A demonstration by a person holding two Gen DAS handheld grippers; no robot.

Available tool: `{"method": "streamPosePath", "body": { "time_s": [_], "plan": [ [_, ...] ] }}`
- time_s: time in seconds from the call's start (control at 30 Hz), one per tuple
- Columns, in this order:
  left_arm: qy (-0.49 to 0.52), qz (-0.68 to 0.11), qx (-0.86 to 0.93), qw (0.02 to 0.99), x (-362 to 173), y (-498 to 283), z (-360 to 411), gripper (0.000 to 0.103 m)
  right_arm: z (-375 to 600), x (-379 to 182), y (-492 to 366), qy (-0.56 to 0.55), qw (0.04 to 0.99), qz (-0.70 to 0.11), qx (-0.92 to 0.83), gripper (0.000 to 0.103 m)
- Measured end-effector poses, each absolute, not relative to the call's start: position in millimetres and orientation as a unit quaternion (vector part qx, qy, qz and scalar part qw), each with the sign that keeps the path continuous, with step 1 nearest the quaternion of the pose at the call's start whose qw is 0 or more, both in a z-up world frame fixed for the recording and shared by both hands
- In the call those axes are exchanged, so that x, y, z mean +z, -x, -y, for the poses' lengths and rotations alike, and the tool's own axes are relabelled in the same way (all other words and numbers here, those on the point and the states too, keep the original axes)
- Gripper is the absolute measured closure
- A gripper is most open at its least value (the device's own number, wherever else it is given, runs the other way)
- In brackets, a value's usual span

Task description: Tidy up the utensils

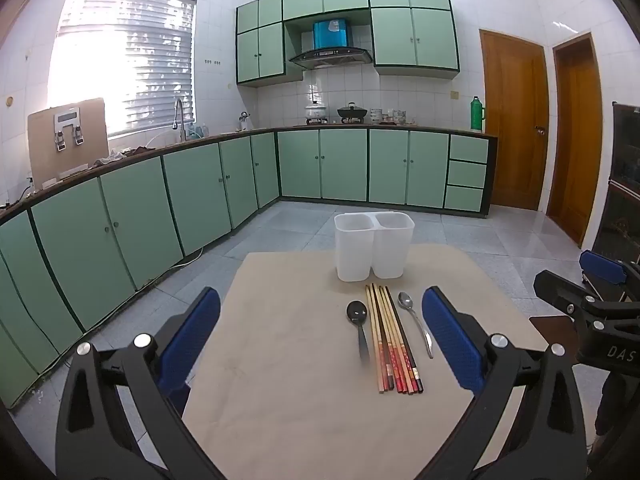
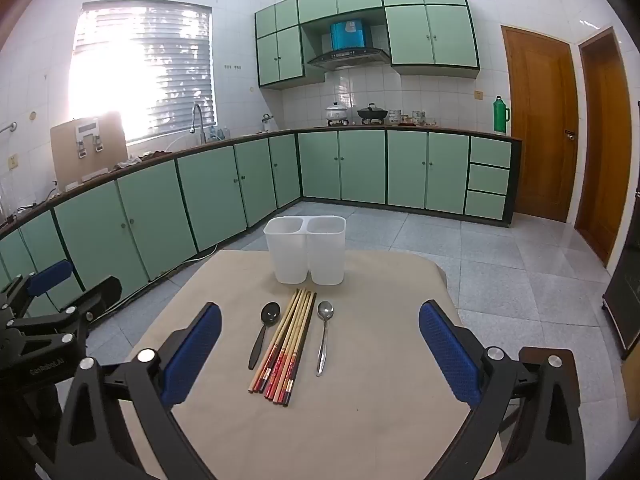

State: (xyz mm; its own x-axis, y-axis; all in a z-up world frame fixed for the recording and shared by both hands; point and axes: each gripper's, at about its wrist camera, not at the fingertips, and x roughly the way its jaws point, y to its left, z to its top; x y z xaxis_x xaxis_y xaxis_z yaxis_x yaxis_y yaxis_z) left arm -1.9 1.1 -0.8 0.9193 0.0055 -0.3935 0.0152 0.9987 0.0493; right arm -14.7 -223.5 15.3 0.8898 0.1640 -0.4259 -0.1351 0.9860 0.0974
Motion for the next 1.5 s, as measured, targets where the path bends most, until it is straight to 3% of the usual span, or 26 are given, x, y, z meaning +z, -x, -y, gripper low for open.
{"method": "streamPosePath", "body": {
  "time_s": [1.5],
  "plan": [
    [-0.028,-0.2,-0.002,0.979,-1.5,0.9,-6.1,0.005,222.7,14.5,13.3,-0.031,0.972,-0.22,0.076,0.006]
  ]
}}
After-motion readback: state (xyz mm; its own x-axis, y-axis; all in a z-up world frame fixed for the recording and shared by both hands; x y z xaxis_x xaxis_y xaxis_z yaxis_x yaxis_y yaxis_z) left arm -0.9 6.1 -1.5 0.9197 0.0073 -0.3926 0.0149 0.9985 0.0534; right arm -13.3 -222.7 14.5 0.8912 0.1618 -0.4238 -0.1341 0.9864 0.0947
